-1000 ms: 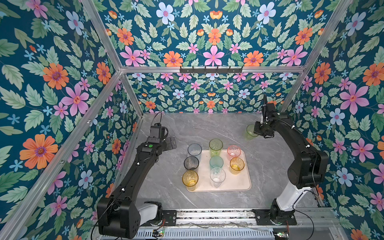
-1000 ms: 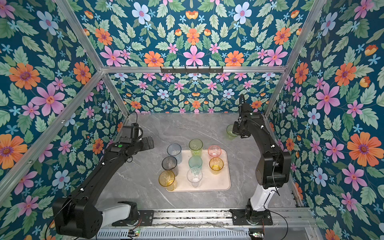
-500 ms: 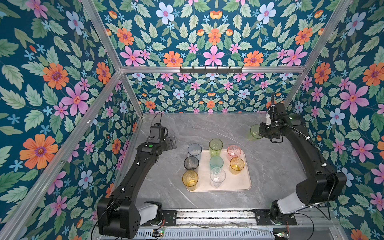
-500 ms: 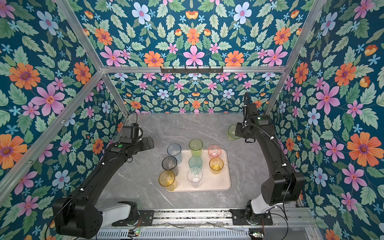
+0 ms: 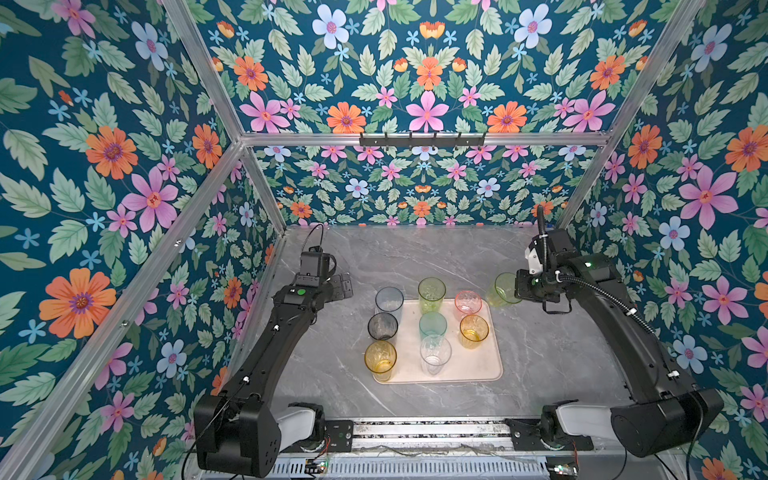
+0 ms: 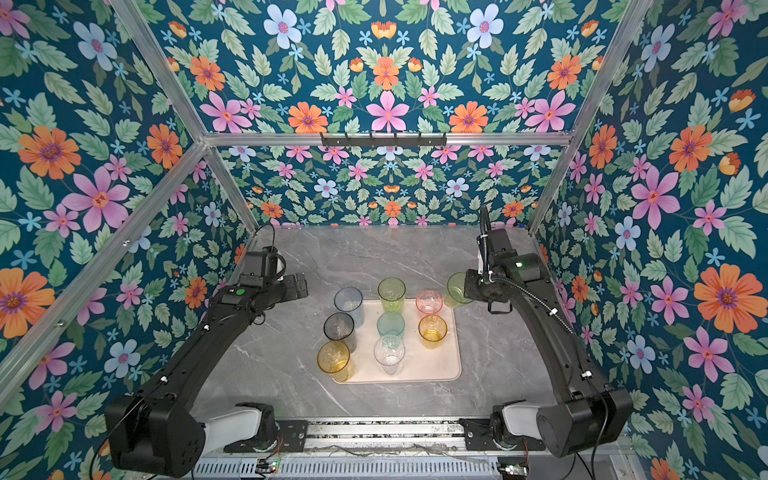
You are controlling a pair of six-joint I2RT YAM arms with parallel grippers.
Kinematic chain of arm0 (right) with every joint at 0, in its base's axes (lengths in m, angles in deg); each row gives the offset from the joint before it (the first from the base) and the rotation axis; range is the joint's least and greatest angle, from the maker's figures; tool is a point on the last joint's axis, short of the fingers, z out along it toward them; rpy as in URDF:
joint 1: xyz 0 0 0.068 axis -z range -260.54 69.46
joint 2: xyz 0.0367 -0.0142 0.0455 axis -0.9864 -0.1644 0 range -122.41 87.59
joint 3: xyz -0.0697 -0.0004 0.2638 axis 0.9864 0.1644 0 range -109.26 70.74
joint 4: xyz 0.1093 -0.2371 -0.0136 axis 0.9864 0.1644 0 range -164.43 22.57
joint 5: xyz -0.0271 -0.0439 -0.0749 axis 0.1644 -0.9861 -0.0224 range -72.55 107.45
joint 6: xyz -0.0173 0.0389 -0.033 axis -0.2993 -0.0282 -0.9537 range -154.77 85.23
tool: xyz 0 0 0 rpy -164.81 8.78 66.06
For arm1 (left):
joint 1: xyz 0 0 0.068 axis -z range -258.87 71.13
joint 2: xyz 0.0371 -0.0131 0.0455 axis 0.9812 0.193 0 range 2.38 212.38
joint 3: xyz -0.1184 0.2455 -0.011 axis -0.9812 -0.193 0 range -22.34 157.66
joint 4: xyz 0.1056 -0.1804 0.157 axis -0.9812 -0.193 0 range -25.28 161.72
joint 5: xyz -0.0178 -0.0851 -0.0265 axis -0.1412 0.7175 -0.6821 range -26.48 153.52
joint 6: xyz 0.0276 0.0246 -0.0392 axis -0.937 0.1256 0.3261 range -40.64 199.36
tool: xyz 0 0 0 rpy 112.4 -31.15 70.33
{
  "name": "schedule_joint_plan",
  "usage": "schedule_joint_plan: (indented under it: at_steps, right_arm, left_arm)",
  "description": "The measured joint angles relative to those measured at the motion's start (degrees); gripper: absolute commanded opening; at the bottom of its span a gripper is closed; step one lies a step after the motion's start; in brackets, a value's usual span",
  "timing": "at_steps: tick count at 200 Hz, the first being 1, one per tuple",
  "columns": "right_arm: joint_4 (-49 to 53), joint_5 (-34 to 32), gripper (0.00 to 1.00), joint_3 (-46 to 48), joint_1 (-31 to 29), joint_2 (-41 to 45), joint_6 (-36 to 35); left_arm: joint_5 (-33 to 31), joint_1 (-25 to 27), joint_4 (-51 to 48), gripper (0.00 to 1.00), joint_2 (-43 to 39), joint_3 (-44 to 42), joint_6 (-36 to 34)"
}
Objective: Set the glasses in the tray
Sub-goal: 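Lift the green glass and carry it toward the robot over the tray, then lower the green glass onto the tray's near corner beside the amber-yellow glass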
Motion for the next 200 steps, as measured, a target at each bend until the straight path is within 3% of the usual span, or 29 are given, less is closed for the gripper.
schedule_joint_plan:
  at_steps: [53,106,153,200]
  right_arm:
    - [1.6,-0.5,0.00,8.1,-1.4,6.3,2.8]
    - [4.5,-0.4,0.00,13.1,-7.1,10.3,7.3]
    - [6.5,-0.9,0.00,15.5,-8.6,13.2,10.2]
    - [7.4,-1.4,0.00,17.2,-14.1,13.1,12.3]
  left_arm:
    - [0.0,0.0,0.0,0.99,0.0,0.0,0.0]
    - [0.0,0.0,0.0,0.99,0.3,0.0,0.0]
    - [0.2,0.0,0.0,0.99,0.7,0.0,0.0]
    - [0.6,0.0,0.0,0.99,0.7,0.0,0.0]
